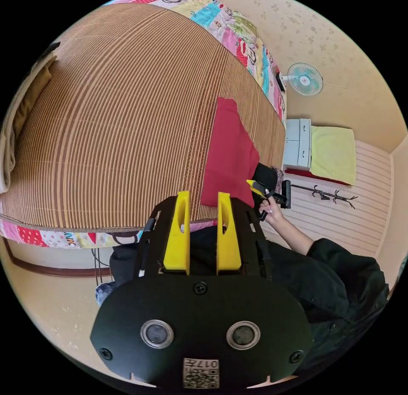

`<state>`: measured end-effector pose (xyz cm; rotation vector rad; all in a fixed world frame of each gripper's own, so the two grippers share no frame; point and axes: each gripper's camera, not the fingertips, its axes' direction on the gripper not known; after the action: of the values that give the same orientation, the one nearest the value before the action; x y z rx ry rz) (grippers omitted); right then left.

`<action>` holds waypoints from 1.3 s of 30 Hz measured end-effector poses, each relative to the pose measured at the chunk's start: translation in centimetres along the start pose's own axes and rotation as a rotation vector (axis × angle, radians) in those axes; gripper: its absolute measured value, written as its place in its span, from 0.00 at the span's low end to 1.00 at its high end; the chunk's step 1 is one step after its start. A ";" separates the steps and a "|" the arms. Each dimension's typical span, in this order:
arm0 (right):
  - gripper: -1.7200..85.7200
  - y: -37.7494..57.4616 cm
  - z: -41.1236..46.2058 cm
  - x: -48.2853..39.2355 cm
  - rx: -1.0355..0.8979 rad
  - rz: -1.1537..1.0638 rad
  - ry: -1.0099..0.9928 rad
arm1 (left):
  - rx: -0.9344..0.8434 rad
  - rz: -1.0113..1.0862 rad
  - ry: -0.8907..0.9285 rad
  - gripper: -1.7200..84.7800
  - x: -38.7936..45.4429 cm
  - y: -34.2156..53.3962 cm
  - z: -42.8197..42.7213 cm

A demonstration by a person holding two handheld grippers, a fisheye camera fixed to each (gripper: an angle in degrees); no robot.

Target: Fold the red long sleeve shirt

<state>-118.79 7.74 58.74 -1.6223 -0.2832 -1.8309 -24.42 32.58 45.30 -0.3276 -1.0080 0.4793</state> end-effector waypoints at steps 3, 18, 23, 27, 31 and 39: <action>0.18 0.0 -2.1 3.0 -0.012 -0.019 -0.082 | -0.065 -0.005 -0.034 0.14 3.1 -2.5 4.6; 0.28 -3.9 -6.8 9.0 -0.133 -0.043 -0.429 | -0.196 -0.086 -0.106 0.19 8.3 -17.5 12.4; 0.24 -2.1 -3.8 8.8 -0.213 -0.039 -0.463 | -0.278 -0.077 -0.122 0.20 9.3 -20.8 15.7; 0.21 0.2 -4.2 9.4 -0.133 0.009 -0.458 | -0.271 -0.168 -0.099 0.20 8.4 -21.0 18.1; 0.19 2.4 -3.0 9.6 -0.133 0.106 -0.559 | -0.218 -0.180 0.004 0.18 7.5 -19.7 17.5; 0.16 6.4 -1.8 0.1 -0.174 0.073 -0.490 | -0.270 -0.353 0.133 0.15 0.8 -13.5 10.8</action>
<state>-116.34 1.86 56.74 -2.1655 -0.2769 -1.4138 -30.35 22.00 57.64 -0.4071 -0.9765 0.0008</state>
